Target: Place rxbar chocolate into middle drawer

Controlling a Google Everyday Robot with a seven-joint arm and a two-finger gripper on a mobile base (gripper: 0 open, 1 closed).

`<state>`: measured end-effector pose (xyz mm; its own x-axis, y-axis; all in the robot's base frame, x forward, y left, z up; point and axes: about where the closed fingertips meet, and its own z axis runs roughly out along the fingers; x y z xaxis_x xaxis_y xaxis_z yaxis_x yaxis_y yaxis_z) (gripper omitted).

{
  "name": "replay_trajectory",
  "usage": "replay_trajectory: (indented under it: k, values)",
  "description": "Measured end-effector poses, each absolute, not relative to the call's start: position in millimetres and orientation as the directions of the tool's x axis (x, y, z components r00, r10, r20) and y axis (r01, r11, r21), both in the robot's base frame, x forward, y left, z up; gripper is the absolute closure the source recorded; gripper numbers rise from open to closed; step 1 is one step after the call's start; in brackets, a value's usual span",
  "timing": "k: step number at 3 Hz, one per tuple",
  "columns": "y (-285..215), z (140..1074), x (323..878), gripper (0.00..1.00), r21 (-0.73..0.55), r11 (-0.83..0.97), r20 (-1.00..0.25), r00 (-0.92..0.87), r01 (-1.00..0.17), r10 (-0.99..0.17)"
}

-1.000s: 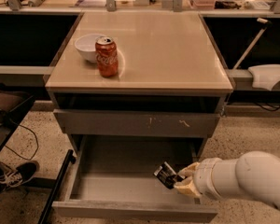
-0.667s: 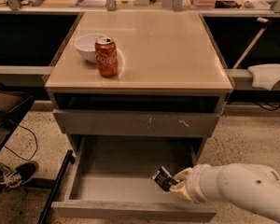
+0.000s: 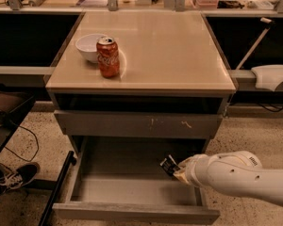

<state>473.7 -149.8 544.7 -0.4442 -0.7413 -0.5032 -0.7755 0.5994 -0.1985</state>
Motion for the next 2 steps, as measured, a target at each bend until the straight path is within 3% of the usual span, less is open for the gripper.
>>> replay_trajectory:
  k: [2]
  values:
    - [-162.5, 513.9, 490.0, 1.0, -0.217, 0.601, -0.503, -0.44, -0.769, -0.744]
